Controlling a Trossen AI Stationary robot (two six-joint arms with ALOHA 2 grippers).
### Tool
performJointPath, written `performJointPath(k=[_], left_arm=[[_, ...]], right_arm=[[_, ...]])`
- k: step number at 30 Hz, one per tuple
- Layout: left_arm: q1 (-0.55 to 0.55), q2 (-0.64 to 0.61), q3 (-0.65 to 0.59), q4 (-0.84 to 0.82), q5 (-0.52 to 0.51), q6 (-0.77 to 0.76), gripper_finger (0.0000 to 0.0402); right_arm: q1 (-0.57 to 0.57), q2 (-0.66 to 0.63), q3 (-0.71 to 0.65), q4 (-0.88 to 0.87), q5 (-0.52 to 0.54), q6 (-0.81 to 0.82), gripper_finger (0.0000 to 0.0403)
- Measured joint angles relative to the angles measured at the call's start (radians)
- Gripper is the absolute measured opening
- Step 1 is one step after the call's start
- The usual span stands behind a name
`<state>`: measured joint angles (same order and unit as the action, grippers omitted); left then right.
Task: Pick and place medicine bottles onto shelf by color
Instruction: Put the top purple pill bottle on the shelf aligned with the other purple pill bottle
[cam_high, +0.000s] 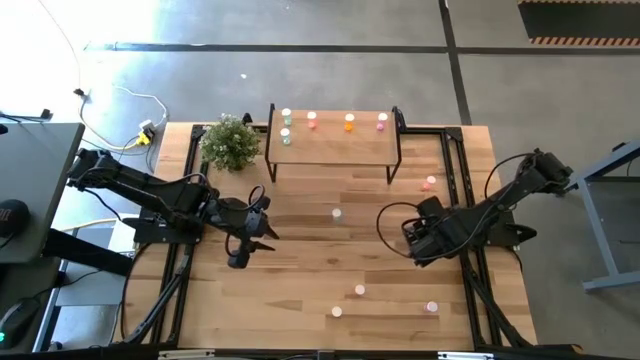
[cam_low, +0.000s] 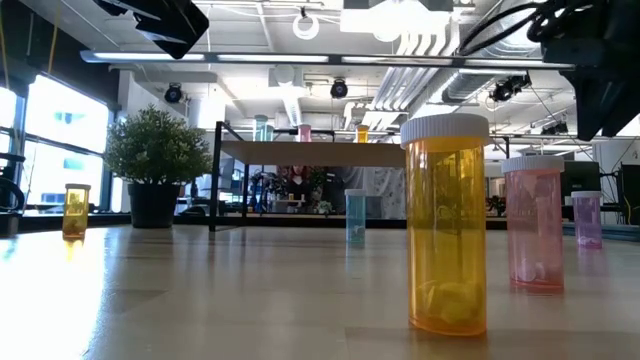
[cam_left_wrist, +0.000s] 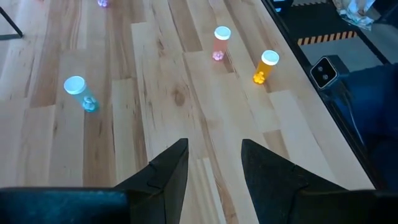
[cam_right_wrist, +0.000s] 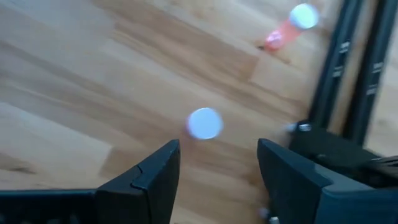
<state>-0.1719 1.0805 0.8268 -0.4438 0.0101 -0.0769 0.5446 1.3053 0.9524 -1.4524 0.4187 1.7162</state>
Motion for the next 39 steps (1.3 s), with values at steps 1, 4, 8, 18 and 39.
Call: performJointPath(k=[1,4,8,18,39], left_arm=[[0.000,0.000,0.000,0.000,0.000,0.000,0.0140],[0.000,0.000,0.000,0.000,0.000,-0.014,0.0140],[0.000,0.000,0.000,0.003,0.000,-0.025,0.0140],[0.001,0.000,0.001,0.052,0.000,-0.035,0.0140],[0.008,0.000,0.001,0.054,-0.075,-0.036,0.0140]], right_arm=[[0.000,-0.006,0.000,-0.020,0.000,-0.008,0.0207],[0.000,-0.038,0.000,-0.092,0.003,-0.014,0.0207],[0.000,-0.133,-0.007,-0.115,0.059,-0.022,0.0207],[-0.001,-0.352,-0.216,0.161,0.051,-0.018,0.0207],[-0.001,-0.144,-0.229,0.276,0.020,0.050,0.0206]])
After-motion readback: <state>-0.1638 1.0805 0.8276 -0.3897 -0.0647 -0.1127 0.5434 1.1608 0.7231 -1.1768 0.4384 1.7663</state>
